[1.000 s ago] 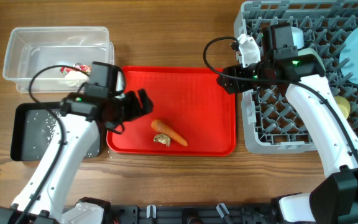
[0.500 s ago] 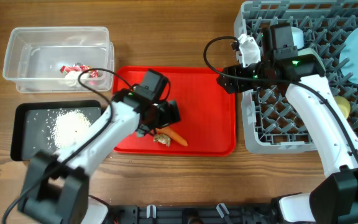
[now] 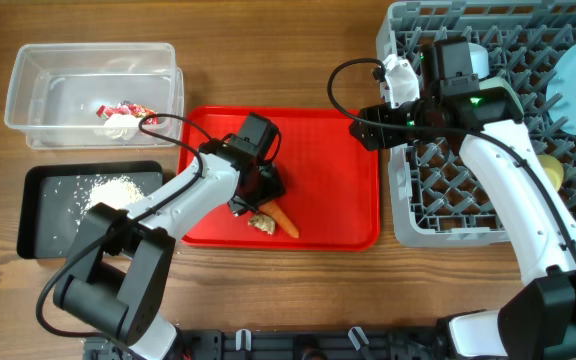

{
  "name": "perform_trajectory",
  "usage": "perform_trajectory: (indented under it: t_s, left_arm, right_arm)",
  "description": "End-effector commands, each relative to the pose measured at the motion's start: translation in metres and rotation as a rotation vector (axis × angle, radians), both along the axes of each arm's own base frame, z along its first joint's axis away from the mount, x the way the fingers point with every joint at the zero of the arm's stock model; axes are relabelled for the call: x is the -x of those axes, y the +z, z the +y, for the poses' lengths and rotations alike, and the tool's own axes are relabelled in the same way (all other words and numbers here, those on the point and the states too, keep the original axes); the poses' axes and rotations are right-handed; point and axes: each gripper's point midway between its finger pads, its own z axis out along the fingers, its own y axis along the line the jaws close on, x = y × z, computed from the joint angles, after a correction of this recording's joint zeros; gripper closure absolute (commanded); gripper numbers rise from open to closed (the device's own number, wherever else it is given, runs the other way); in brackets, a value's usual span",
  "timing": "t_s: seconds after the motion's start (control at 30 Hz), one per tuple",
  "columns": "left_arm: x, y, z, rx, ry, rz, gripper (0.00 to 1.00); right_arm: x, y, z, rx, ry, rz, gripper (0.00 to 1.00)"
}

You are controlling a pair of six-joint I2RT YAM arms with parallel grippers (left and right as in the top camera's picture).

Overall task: Sort waste into correct bins and load items into the dishwasher rack
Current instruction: 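Reach left gripper to the carrot and grasp it, then carry the carrot left and drop it onto the black tray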

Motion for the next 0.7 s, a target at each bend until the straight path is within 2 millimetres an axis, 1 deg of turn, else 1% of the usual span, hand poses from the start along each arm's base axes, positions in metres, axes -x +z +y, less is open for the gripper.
perform_trajectory:
  t_s: [0.0, 0.03, 0.1, 0.13, 0.23, 0.5, 0.67]
  left_arm:
    - [-0.001, -0.003, 0.003, -0.018, 0.005, -0.001, 0.41]
    - [-0.001, -0.003, 0.003, -0.017, 0.005, -0.001, 0.42]
    - [-0.003, -0.003, 0.002, -0.014, 0.006, -0.008, 0.47]
    - [-0.004, -0.003, 0.001, -0.012, 0.005, -0.012, 0.51]
    - [-0.007, -0.002, 0.000, -0.005, 0.005, -0.025, 0.57]
    - [-0.012, -0.001, -0.001, -0.006, 0.008, -0.048, 0.63]
    - [-0.026, 0.002, -0.002, -0.003, 0.014, -0.107, 0.66]
  right_arm:
    - [0.002, 0.001, -0.003, 0.005, -0.017, 0.003, 0.25]
    - [0.002, 0.001, -0.003, 0.005, -0.018, 0.003, 0.25]
    - [0.002, 0.001, -0.003, 0.005, -0.018, 0.003, 0.25]
    - [0.002, 0.001, -0.003, 0.005, -0.018, 0.003, 0.25]
    - [0.002, 0.001, -0.003, 0.005, -0.018, 0.003, 0.25]
    - [0.002, 0.001, -0.003, 0.005, -0.017, 0.003, 0.25]
    - [0.002, 0.001, -0.003, 0.005, -0.017, 0.003, 0.25]
